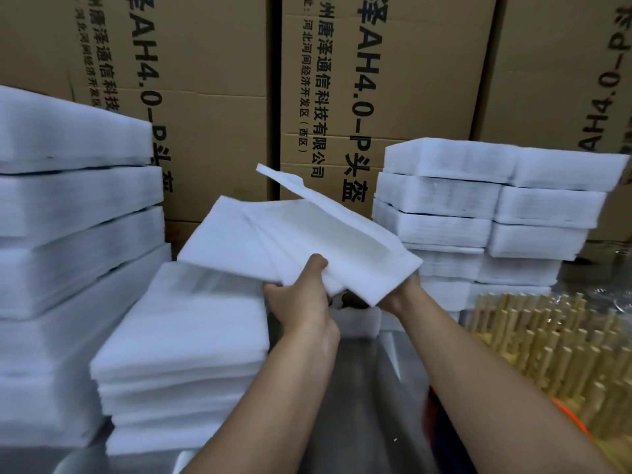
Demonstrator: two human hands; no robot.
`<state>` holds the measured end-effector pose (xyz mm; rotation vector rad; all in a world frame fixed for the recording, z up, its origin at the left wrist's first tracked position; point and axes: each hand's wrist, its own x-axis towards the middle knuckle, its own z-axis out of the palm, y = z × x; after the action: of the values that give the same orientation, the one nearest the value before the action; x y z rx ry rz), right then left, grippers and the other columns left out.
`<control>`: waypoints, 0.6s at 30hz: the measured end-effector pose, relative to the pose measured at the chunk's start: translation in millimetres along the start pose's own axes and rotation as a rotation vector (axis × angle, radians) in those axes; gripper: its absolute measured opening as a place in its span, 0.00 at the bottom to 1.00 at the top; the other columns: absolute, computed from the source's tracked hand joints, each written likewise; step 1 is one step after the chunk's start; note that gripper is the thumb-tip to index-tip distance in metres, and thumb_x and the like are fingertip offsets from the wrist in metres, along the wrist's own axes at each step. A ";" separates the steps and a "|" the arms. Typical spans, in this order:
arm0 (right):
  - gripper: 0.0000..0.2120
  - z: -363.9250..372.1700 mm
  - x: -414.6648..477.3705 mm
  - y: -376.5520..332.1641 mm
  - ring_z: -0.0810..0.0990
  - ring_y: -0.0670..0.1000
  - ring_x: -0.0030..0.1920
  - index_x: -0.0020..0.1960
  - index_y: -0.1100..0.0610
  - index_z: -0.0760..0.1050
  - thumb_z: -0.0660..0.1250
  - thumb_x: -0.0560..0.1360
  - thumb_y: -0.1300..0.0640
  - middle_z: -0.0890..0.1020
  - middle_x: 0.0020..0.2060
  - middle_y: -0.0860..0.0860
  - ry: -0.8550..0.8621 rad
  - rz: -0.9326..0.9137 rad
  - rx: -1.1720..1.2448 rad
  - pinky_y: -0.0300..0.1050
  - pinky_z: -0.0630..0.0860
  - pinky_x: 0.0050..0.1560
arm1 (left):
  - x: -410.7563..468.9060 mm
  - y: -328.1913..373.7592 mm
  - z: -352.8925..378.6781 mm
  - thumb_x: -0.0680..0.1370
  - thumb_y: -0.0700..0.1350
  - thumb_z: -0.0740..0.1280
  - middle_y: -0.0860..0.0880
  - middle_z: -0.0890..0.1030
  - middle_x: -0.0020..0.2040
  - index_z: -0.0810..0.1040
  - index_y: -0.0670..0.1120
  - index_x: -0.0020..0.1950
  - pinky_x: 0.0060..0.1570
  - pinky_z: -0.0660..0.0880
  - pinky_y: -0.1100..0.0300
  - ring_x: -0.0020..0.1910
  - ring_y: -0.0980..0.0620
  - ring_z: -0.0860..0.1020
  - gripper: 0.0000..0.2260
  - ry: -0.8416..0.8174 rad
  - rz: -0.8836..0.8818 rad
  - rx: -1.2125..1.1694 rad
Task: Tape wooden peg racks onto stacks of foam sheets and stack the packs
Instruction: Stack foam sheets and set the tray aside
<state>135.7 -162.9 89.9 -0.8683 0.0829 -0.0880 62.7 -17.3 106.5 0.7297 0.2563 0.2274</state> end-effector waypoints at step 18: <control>0.15 44.3 -28.7 -5.6 0.78 0.53 0.46 0.54 0.57 0.78 0.64 0.69 0.58 0.81 0.47 0.55 -0.282 0.146 -0.344 0.46 0.73 0.51 | -59.7 -9.7 -28.2 0.78 0.50 0.63 0.55 0.80 0.57 0.69 0.53 0.68 0.56 0.73 0.58 0.56 0.55 0.78 0.18 0.020 0.220 -0.143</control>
<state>111.8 -129.8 123.7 -1.2072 -0.1062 0.1915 -1.2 -24.2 88.6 0.6139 0.1762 0.4580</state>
